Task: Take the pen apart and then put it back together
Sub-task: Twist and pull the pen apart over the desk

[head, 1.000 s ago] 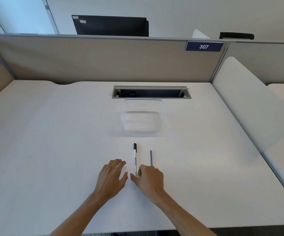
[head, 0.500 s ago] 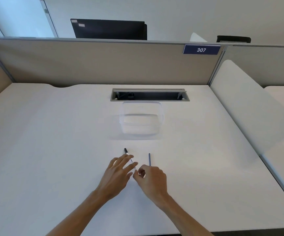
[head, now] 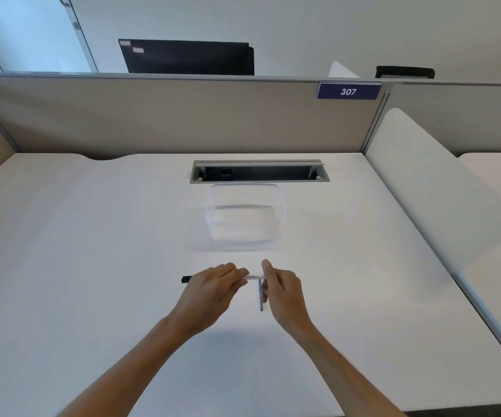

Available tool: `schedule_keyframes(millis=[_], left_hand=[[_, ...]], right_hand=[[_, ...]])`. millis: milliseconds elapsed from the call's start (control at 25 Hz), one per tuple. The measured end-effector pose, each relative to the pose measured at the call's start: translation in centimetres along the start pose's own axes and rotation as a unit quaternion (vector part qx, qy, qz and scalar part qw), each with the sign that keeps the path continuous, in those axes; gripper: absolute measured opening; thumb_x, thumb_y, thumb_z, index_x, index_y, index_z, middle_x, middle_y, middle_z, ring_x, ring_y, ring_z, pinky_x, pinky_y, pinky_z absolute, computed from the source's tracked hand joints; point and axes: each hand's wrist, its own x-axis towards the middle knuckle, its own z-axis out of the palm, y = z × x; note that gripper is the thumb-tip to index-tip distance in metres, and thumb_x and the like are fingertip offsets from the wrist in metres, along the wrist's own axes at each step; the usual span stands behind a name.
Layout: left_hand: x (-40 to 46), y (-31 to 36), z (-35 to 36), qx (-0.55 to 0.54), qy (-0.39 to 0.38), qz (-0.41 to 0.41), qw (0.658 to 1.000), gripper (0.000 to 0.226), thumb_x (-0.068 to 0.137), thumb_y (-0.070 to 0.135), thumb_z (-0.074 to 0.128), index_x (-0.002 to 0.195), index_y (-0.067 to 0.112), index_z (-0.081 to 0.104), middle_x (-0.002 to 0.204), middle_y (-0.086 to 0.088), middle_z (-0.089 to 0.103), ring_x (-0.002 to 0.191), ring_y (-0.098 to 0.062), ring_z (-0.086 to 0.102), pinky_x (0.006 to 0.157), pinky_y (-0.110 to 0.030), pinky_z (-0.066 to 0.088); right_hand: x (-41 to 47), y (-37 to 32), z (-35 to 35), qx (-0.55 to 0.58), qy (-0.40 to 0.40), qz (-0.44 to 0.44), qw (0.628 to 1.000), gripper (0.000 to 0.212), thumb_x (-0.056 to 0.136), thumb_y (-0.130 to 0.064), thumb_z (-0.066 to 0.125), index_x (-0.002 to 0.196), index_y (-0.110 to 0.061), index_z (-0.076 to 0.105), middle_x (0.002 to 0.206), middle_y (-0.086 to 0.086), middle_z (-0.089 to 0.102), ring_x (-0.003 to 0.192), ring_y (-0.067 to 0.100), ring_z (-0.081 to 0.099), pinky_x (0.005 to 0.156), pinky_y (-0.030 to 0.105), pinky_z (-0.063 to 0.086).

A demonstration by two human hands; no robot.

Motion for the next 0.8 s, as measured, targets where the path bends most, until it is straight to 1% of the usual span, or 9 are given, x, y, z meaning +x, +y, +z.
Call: schedule_keyframes(millis=[120, 200, 280, 400, 520, 600, 680, 720, 800], left_hand=[[0.6, 0.5, -0.4, 0.037, 0.009, 0.021, 0.999, 0.024, 0.098, 0.026, 0.046, 0.107, 0.014, 0.065, 0.076, 0.005, 0.055, 0.061, -0.015, 0.045, 0.053, -0.021, 0.030], [0.9, 0.7, -0.7, 0.048, 0.018, 0.029, 0.998, 0.023, 0.098, 0.029, 0.049, 0.108, 0.015, 0.064, 0.077, 0.005, 0.056, 0.062, -0.015, 0.049, 0.049, -0.023, 0.033], [1.3, 1.0, -1.2, 0.043, 0.023, 0.023, 0.999, 0.024, 0.097, 0.035, 0.050, 0.109, 0.018, 0.061, 0.078, 0.007, 0.060, 0.061, -0.014, 0.054, 0.044, -0.027, 0.041], [1.8, 1.2, -2.3, -0.006, 0.014, -0.003, 1.000, 0.023, 0.097, 0.041, 0.047, 0.102, 0.023, 0.060, 0.074, 0.008, 0.062, 0.055, -0.015, 0.050, 0.043, -0.031, 0.043], [2.8, 1.1, -3.7, -0.110, -0.044, -0.038, 0.992, 0.023, 0.096, 0.042, 0.051, 0.097, 0.025, 0.065, 0.070, 0.009, 0.060, 0.058, -0.013, 0.043, 0.051, -0.027, 0.040], [3.3, 1.3, -4.3, -0.195, -0.095, -0.056, 0.975, 0.020, 0.096, 0.038, 0.055, 0.090, 0.023, 0.067, 0.063, 0.006, 0.053, 0.056, -0.015, 0.037, 0.053, -0.028, 0.035], [3.9, 1.5, -5.1, -0.281, -0.144, -0.080, 0.945, 0.019, 0.095, 0.031, 0.059, 0.079, 0.025, 0.068, 0.057, 0.005, 0.040, 0.056, -0.017, 0.029, 0.052, -0.027, 0.028], [4.2, 1.5, -5.5, -0.318, -0.166, -0.100, 0.928, 0.018, 0.094, 0.029, 0.061, 0.079, 0.024, 0.070, 0.056, 0.005, 0.037, 0.056, -0.017, 0.028, 0.052, -0.026, 0.027], [4.9, 1.2, -6.3, -0.370, -0.219, -0.142, 0.891, 0.017, 0.092, 0.024, 0.063, 0.083, 0.015, 0.075, 0.055, 0.003, 0.037, 0.055, -0.016, 0.029, 0.052, -0.026, 0.027]], right_hand=[[0.7, -1.0, 0.0, 0.007, 0.017, 0.027, 0.999, 0.066, 0.104, -0.037, 0.042, 0.043, -0.013, 0.030, 0.041, 0.003, 0.034, 0.035, 0.012, 0.032, 0.041, 0.016, 0.030], [0.9, -1.6, 0.0, 0.007, 0.038, 0.023, 0.999, 0.065, 0.102, -0.041, 0.043, 0.046, -0.016, 0.023, 0.040, -0.002, 0.025, 0.035, 0.011, 0.026, 0.040, 0.017, 0.026], [1.0, -2.0, 0.0, 0.018, 0.048, 0.001, 0.999, 0.063, 0.102, -0.038, 0.045, 0.048, -0.019, 0.020, 0.039, -0.006, 0.020, 0.033, 0.009, 0.022, 0.037, 0.017, 0.023], [0.8, -2.6, 0.1, 0.040, 0.047, -0.040, 0.997, 0.065, 0.103, -0.032, 0.046, 0.045, -0.023, 0.018, 0.040, -0.007, 0.018, 0.029, 0.007, 0.020, 0.033, 0.016, 0.020], [0.9, -2.5, -0.1, 0.034, 0.052, -0.085, 0.994, 0.069, 0.103, -0.029, 0.046, 0.041, -0.026, 0.017, 0.037, -0.012, 0.017, 0.029, 0.006, 0.020, 0.037, 0.019, 0.018], [1.2, -2.3, -0.3, 0.011, 0.066, -0.147, 0.987, 0.069, 0.103, -0.029, 0.047, 0.041, -0.028, 0.017, 0.035, -0.010, 0.017, 0.035, 0.008, 0.017, 0.042, 0.021, 0.017], [1.6, -2.3, -0.6, -0.015, 0.079, -0.216, 0.973, 0.062, 0.101, -0.035, 0.046, 0.048, -0.032, 0.014, 0.037, -0.010, 0.015, 0.039, 0.008, 0.016, 0.045, 0.019, 0.015], [1.7, -2.5, -0.7, -0.026, 0.085, -0.249, 0.964, 0.058, 0.101, -0.038, 0.043, 0.052, -0.031, 0.014, 0.039, -0.011, 0.014, 0.040, 0.008, 0.015, 0.046, 0.017, 0.014], [2.0, -3.1, -0.9, -0.040, 0.093, -0.319, 0.943, 0.051, 0.104, -0.040, 0.038, 0.059, -0.028, 0.017, 0.046, -0.011, 0.014, 0.043, 0.011, 0.015, 0.047, 0.015, 0.012]])
